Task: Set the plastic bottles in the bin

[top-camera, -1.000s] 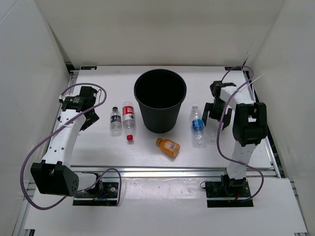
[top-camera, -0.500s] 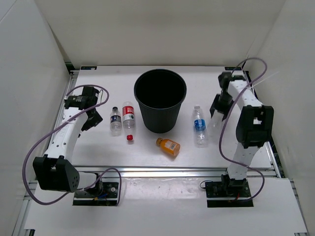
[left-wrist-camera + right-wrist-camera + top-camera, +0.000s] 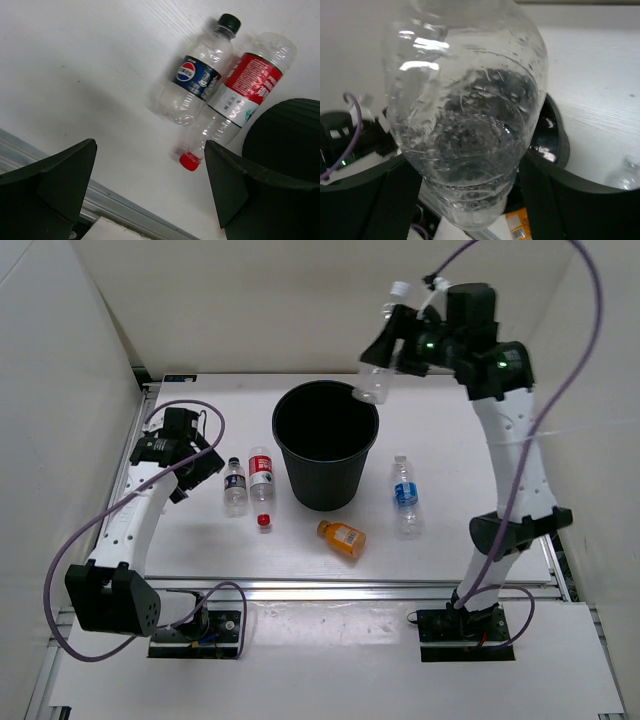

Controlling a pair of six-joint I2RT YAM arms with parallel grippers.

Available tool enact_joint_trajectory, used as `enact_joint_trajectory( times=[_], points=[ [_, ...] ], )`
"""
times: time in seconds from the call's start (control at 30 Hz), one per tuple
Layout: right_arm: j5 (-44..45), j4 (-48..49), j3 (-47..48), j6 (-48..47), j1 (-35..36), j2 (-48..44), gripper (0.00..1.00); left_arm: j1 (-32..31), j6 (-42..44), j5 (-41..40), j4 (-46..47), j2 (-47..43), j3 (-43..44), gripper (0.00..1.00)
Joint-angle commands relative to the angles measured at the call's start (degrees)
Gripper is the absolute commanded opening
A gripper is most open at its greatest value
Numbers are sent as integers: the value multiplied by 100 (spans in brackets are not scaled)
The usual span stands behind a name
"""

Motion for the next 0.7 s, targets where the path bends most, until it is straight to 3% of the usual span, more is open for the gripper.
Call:
enact_joint_trajectory(
  times=[0.0,0.07,0.17,0.23,0.33,0.53,0.67],
  points=[
    [-645,201,-6,-352,391,722,78,-9,140,374,686,-203,12,100],
    [-716,201,-155,-352,567,723,100,166,201,985,934,-204,12,100],
    [-716,201,-287,-404,638,425,100,536,272,2033,1129,24,239,100],
    [-612,201,-287,-457,638,100,100,536,342,2167,1129,296,294,100],
    [-207,78,-287,-580,551,-287,100,536,483,2168,1374,428,294,100],
    [-276,-89,-1129,-642,418,-920,100,484,668,2080,1602,1122,215,100],
    [-444,-159,-1201,-642,418,-1044,100,344,887,1739,1770,1543,92,100]
  ],
)
